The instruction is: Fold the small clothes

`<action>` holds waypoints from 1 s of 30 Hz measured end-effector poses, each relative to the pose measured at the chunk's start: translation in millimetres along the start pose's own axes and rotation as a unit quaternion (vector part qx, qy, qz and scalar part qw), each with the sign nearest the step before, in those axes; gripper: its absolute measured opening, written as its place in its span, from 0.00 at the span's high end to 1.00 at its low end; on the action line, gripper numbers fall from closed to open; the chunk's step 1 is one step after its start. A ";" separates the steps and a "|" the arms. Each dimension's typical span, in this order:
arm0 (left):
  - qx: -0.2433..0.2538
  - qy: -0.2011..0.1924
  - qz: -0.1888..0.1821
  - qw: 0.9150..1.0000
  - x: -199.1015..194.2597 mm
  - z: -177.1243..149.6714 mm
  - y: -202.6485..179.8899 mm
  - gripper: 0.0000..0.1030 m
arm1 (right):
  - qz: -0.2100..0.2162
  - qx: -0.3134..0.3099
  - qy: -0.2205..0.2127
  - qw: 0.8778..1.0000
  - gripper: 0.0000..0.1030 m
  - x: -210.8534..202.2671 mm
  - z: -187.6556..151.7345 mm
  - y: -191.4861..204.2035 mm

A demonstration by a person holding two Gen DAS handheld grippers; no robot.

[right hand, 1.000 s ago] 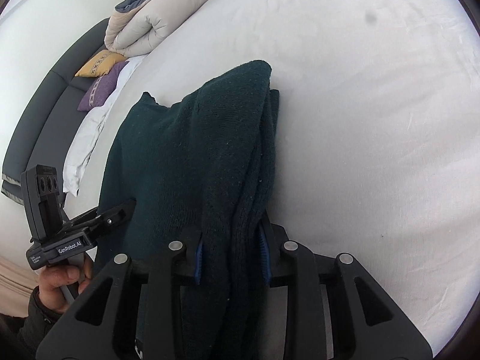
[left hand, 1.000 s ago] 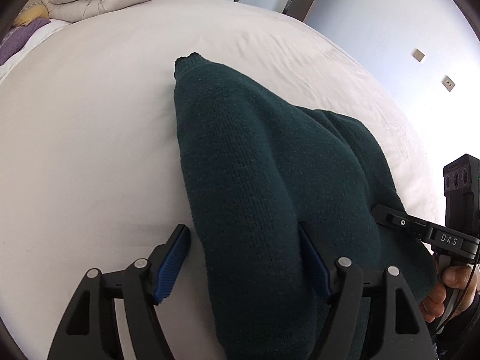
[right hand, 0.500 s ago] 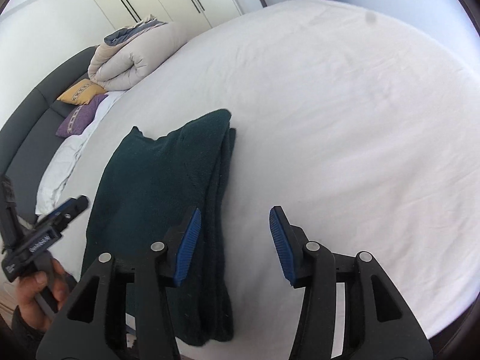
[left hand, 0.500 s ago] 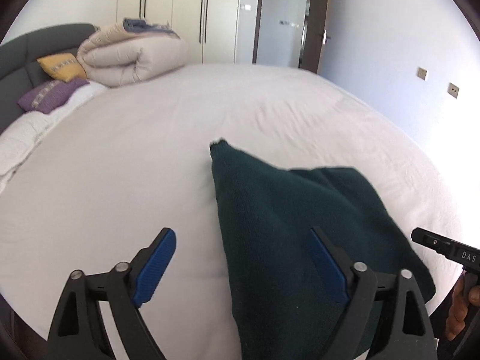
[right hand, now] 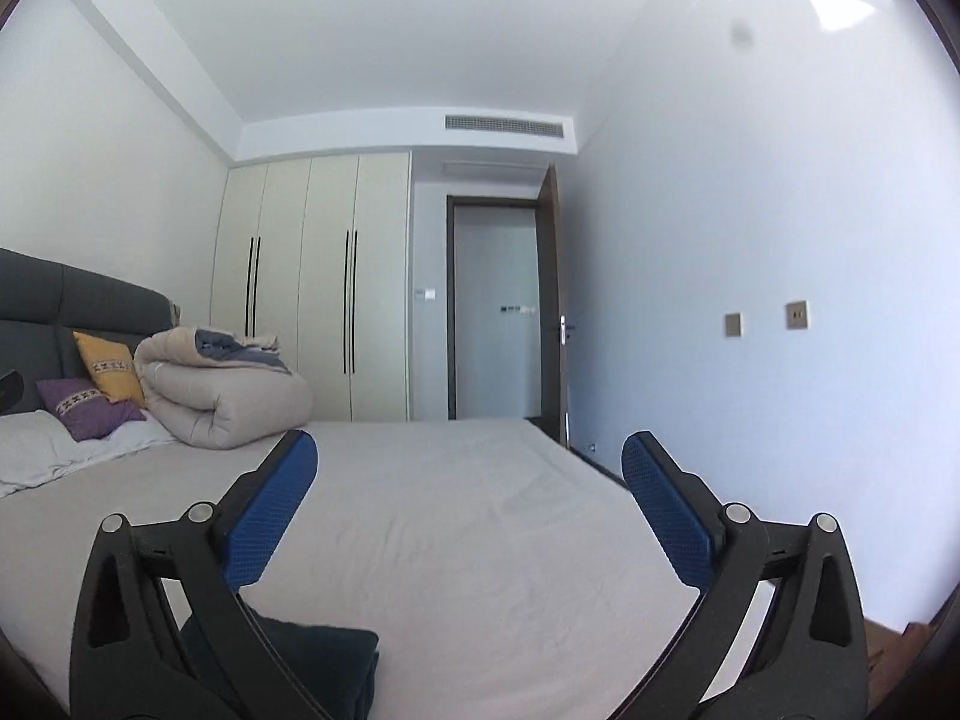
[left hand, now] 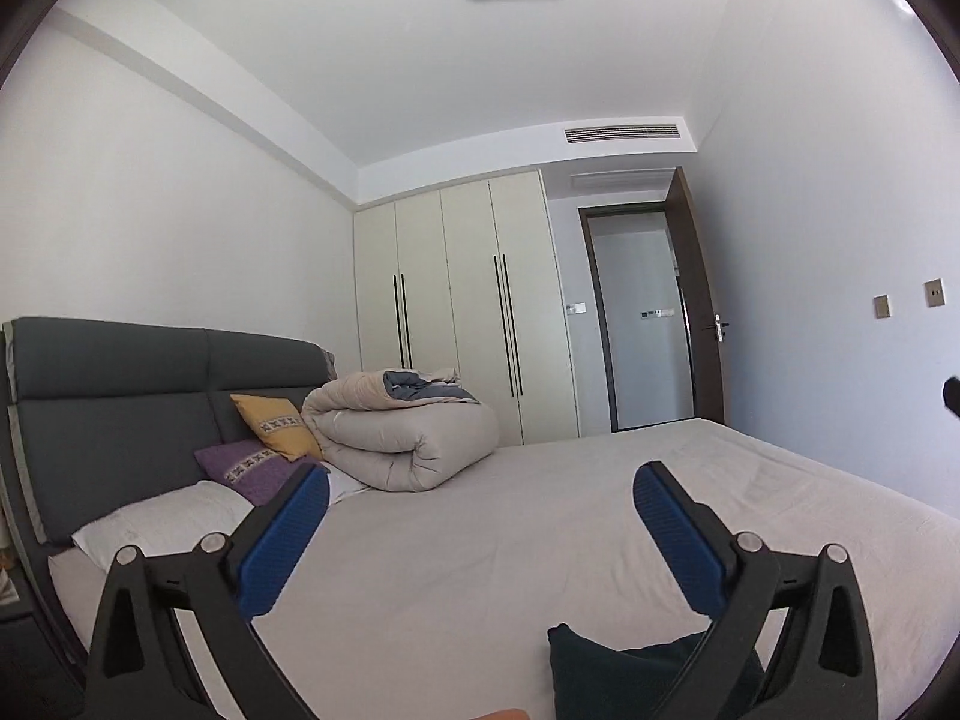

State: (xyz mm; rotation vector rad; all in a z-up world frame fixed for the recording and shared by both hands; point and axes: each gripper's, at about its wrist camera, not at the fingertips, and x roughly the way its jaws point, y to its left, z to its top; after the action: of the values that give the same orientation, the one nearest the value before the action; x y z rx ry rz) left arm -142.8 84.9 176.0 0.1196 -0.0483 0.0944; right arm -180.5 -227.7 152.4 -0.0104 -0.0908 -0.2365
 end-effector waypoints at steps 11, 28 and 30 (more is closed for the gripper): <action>-0.016 0.197 -0.046 0.979 41.6 -47.0 -8.8 0.00 | 0.049 -0.034 0.072 0.996 0.00 -20.1 29.8 9.6; -0.026 0.428 -0.066 0.901 71.0 -193.2 -47.1 0.00 | 0.030 -0.012 0.377 0.926 0.00 57.3 -125.0 44.1; -0.026 0.433 -0.067 0.898 71.4 -196.7 -49.4 0.00 | 0.031 -0.004 0.393 0.919 0.00 60.8 -140.7 47.3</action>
State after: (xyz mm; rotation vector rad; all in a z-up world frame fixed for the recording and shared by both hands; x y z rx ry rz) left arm -58.7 66.5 -21.1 0.0180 0.8518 0.0023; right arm -98.1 -198.8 17.9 0.0734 0.7146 -0.1638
